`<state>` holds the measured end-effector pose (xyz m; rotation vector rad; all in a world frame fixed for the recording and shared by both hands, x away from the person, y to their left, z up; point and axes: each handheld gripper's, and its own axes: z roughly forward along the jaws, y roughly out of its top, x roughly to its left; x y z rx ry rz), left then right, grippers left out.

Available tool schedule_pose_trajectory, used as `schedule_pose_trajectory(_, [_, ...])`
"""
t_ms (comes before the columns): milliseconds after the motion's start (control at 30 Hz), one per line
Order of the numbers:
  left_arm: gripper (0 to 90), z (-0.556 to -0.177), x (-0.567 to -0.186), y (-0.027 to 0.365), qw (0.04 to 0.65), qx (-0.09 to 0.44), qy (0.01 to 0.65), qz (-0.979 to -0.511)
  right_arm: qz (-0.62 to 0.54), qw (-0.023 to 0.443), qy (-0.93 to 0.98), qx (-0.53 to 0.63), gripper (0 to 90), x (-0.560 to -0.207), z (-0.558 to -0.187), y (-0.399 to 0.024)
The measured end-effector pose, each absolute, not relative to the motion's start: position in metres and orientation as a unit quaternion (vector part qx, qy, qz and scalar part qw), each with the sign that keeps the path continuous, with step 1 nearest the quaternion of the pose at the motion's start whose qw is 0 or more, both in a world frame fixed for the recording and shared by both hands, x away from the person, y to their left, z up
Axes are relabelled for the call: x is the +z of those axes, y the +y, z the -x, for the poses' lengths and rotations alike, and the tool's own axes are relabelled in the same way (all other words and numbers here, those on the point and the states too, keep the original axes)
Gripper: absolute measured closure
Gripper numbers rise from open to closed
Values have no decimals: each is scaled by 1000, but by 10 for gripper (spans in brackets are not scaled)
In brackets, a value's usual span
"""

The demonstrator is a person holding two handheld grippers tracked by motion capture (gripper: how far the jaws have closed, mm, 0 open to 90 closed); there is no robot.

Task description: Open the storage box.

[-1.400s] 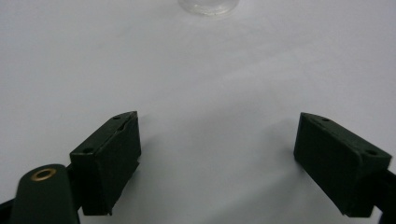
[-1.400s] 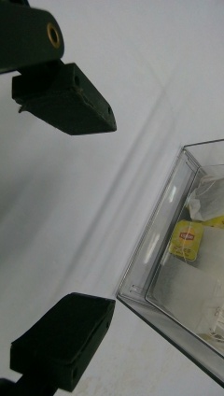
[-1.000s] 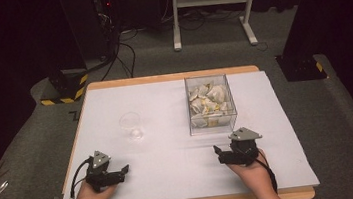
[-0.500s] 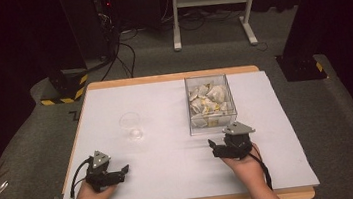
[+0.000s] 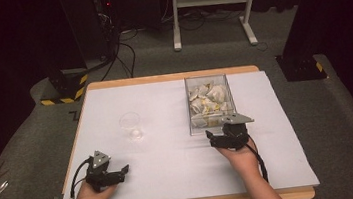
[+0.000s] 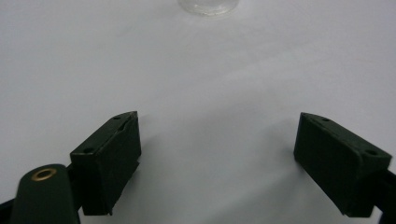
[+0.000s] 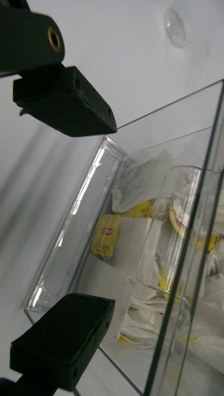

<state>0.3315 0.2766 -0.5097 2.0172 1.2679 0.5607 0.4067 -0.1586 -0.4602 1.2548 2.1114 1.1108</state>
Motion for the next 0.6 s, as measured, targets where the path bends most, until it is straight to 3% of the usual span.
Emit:
schedule_pose_trajectory(333, [153, -331, -510, 276, 340, 217, 487, -775, -471, 216, 748, 415, 196, -461, -419, -159])
schedule_pose_trajectory(600, [152, -332, -510, 276, 340, 215, 488, -775, -462, 232, 746, 420, 304, -456, -420, -158])
